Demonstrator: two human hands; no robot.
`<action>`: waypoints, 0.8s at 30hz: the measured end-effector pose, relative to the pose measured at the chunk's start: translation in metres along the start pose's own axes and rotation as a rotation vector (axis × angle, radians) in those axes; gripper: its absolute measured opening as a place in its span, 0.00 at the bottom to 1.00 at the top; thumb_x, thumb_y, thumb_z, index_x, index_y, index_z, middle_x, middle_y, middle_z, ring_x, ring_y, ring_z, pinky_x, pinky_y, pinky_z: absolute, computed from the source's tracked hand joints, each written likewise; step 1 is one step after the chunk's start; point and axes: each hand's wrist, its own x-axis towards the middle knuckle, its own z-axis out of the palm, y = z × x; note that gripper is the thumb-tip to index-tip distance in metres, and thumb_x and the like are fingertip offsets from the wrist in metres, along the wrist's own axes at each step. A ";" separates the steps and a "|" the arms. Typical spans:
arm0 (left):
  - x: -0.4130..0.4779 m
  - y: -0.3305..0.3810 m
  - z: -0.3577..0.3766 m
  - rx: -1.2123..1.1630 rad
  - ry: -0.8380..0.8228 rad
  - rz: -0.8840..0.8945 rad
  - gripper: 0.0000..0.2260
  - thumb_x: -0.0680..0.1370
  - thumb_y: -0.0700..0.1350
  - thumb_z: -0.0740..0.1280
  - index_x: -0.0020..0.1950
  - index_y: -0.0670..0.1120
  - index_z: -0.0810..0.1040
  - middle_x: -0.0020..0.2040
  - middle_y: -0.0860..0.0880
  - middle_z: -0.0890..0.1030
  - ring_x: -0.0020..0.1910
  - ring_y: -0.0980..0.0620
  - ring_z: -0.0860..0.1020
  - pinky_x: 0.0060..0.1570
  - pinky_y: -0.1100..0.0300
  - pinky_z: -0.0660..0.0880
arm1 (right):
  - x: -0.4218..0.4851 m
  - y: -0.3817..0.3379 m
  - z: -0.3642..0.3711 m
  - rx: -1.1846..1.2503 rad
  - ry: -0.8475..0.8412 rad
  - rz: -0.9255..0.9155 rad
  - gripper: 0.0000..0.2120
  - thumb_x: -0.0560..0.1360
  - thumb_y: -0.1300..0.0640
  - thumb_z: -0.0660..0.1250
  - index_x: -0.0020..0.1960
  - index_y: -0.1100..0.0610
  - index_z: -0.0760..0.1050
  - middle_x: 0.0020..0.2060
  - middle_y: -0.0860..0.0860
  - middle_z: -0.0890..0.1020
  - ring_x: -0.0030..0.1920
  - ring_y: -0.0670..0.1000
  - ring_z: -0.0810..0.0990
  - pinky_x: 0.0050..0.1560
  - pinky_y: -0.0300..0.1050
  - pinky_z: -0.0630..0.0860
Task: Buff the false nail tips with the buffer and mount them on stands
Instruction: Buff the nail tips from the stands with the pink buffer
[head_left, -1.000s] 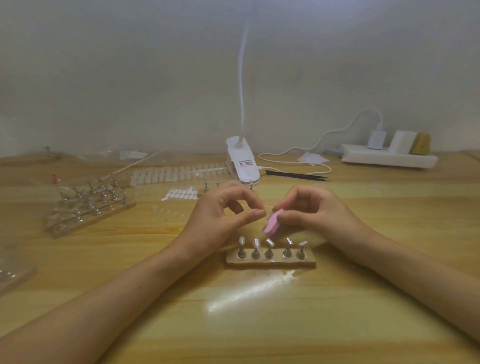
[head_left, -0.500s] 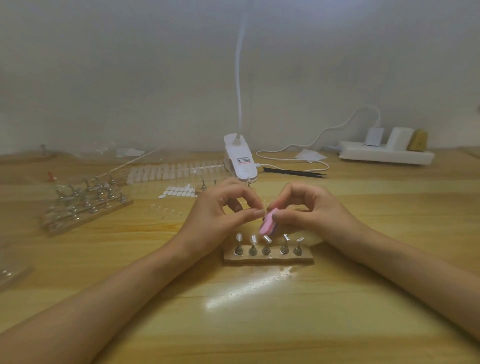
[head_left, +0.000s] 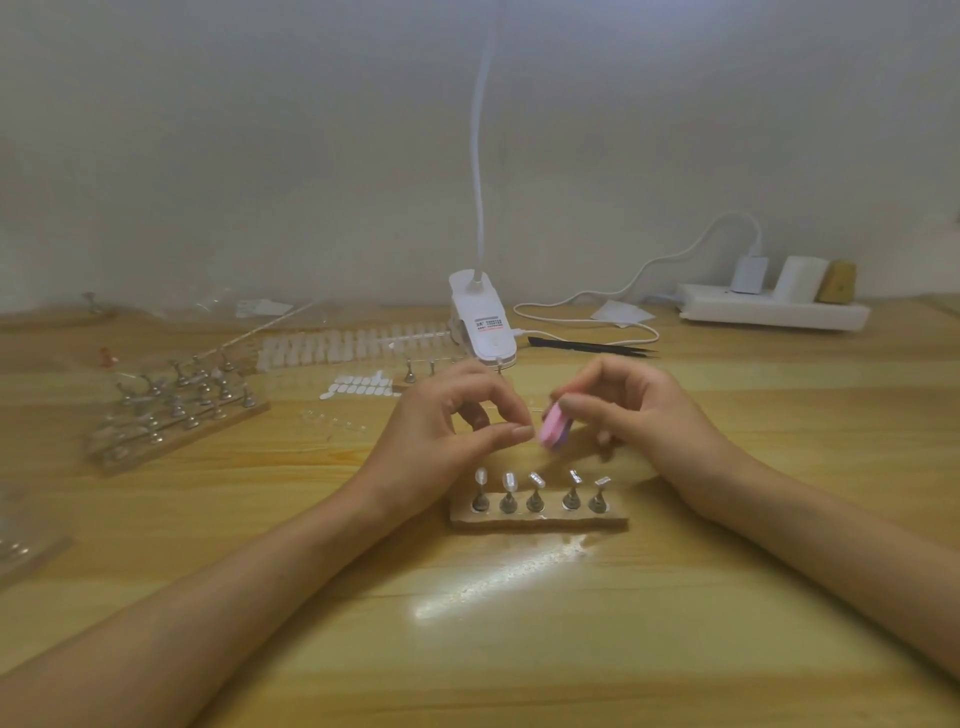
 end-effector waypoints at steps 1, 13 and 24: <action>0.000 0.000 0.000 -0.009 -0.001 -0.005 0.04 0.72 0.39 0.75 0.40 0.47 0.84 0.44 0.54 0.80 0.41 0.60 0.76 0.41 0.70 0.71 | 0.000 0.000 -0.001 0.024 0.040 0.011 0.12 0.69 0.52 0.72 0.46 0.59 0.78 0.43 0.57 0.87 0.46 0.59 0.83 0.33 0.36 0.74; -0.001 0.000 0.001 0.002 -0.035 -0.019 0.03 0.72 0.42 0.75 0.40 0.48 0.83 0.43 0.56 0.80 0.39 0.60 0.74 0.38 0.71 0.70 | 0.000 -0.001 0.001 -0.002 -0.025 0.011 0.10 0.69 0.53 0.73 0.46 0.59 0.80 0.42 0.56 0.86 0.41 0.56 0.85 0.38 0.37 0.80; 0.002 -0.005 0.000 -0.022 -0.042 -0.033 0.03 0.73 0.42 0.75 0.40 0.50 0.83 0.43 0.56 0.80 0.40 0.59 0.74 0.41 0.69 0.71 | 0.001 0.000 0.000 0.042 -0.074 0.025 0.07 0.72 0.59 0.73 0.46 0.62 0.79 0.39 0.57 0.86 0.33 0.54 0.83 0.33 0.36 0.77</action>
